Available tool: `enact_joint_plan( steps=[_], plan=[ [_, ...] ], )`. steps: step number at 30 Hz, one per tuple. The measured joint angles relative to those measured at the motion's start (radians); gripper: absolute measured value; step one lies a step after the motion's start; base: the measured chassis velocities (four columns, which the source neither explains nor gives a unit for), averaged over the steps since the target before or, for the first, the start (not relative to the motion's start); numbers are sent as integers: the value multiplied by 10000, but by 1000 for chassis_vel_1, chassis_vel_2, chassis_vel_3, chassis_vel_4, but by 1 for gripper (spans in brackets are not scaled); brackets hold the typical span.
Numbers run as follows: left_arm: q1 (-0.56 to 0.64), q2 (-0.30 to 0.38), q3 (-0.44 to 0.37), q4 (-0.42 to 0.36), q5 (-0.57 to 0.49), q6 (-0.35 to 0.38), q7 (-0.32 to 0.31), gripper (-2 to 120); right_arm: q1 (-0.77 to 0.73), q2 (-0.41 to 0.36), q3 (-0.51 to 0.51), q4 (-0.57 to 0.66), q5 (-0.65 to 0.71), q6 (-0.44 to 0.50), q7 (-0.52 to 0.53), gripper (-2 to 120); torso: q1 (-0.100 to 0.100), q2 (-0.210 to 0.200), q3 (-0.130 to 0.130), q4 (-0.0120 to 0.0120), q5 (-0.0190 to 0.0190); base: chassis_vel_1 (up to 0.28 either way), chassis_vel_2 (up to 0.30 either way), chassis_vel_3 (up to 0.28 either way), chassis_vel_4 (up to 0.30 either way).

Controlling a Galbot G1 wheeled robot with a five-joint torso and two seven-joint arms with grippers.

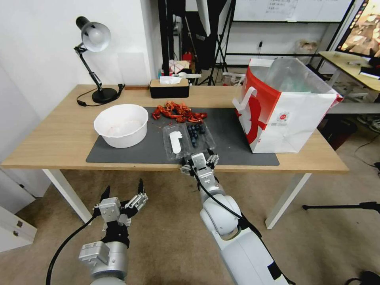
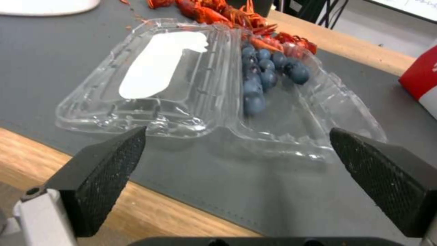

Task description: Close the takeout container lid, then place the container into the takeout bag.

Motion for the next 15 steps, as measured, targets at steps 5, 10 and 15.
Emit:
enact_joint_plan(
  steps=[5, 10, 15],
  plan=[
    [-3, -28, 6, -4, 18, -10, 0, 100, -31, -7, -23, 133, -4, 90, 4, 100, 1, 0, 0, 0, 0, 0, 0, 0, 0],
    [28, -44, 23, -51, 48, -53, 18, 100, -537, -401, 356, 863, 133, 775, -21, 100, 1, 0, 0, 1, 1, 0, 0, 0, 0],
    [32, -9, 29, -124, 35, -124, 52, 100, -1706, -1251, 1504, 1876, 1072, 2608, -34, 100, 0, 0, 0, -3, 3, 0, 0, 0, 0]
  ],
)
